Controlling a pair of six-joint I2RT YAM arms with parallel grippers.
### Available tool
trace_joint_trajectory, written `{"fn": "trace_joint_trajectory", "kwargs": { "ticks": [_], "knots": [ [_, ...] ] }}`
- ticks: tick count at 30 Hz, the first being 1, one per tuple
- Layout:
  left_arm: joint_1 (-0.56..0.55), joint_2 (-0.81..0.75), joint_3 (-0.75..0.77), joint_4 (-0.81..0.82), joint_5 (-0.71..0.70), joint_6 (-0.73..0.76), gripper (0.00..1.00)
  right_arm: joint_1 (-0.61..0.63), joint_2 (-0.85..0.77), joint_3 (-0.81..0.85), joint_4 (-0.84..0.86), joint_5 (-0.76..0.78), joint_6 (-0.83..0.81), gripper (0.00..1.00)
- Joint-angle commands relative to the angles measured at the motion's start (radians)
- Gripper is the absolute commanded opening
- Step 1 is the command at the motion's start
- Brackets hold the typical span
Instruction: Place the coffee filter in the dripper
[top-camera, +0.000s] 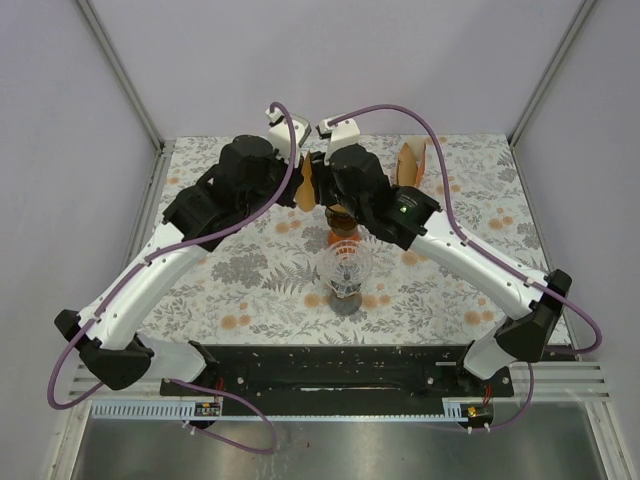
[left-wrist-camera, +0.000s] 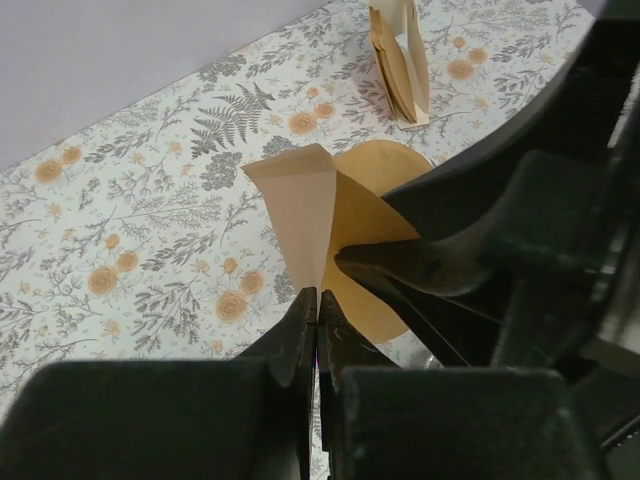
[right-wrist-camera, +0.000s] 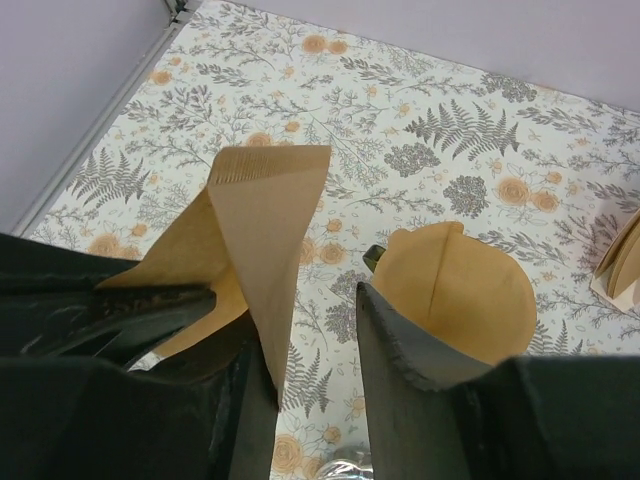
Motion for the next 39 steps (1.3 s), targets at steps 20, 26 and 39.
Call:
{"fn": "trace_joint_trajectory", "kwargs": {
  "ticks": [20,26,39],
  "knots": [
    [0.079,-0.058,-0.006,0.033,-0.067,0.140,0.00,-0.090,-0.032,0.070,-0.210,-0.029,0.062,0.00],
    [0.079,-0.089,0.004,-0.020,0.174,0.160,0.68,-0.092,-0.010,0.158,-0.334,-0.054,0.066,0.00],
    [0.088,-0.135,0.211,-0.249,0.371,0.149,0.99,-0.102,0.010,0.397,-0.889,-0.285,0.143,0.00]
  ]
}}
